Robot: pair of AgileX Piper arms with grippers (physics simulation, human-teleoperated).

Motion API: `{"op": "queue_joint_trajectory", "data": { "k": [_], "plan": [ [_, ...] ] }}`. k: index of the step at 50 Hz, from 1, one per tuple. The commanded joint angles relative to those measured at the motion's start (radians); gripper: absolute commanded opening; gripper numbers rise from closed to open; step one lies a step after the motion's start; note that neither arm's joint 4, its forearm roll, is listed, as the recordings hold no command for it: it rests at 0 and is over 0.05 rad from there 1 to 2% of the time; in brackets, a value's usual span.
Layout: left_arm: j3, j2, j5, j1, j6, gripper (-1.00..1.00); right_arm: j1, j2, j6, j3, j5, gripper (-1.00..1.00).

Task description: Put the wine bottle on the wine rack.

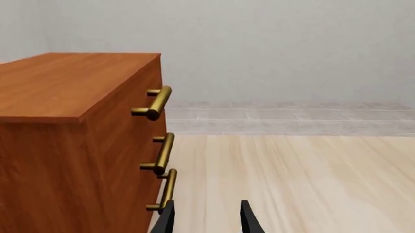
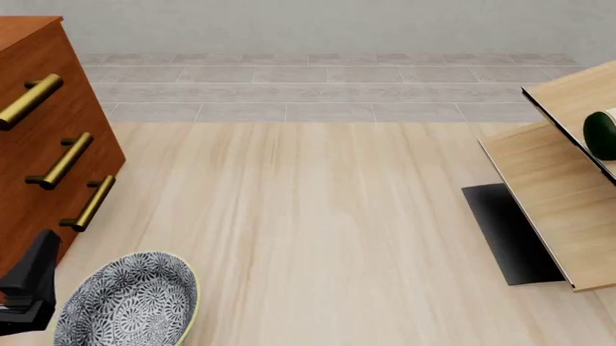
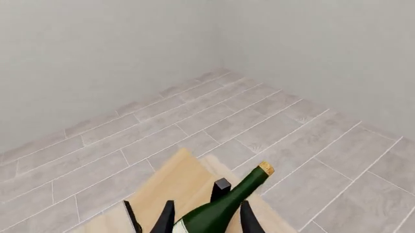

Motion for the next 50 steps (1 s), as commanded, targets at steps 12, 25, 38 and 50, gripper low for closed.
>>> {"op": "queue_joint_trajectory", "data": {
  "k": [12, 25, 38, 50],
  "plan": [
    [-0.044, 0.0, 0.022, 0.006, 0.027, 1.0, 0.094, -0.148, -0.039, 0.097, 0.012, 1.0],
    [-0.076, 0.0, 0.043, 0.001, 0.037, 1.0, 0.138, -0.228, -0.039, 0.132, 0.042, 1.0],
    [-0.085, 0.0, 0.046, 0.0, 0.04, 1.0, 0.197, -0.337, -0.052, 0.191, 0.081, 1.0],
    [-0.091, 0.0, 0.048, -0.003, 0.043, 1.0, 0.26, -0.431, -0.074, 0.226, 0.131, 1.0]
  ]
}}
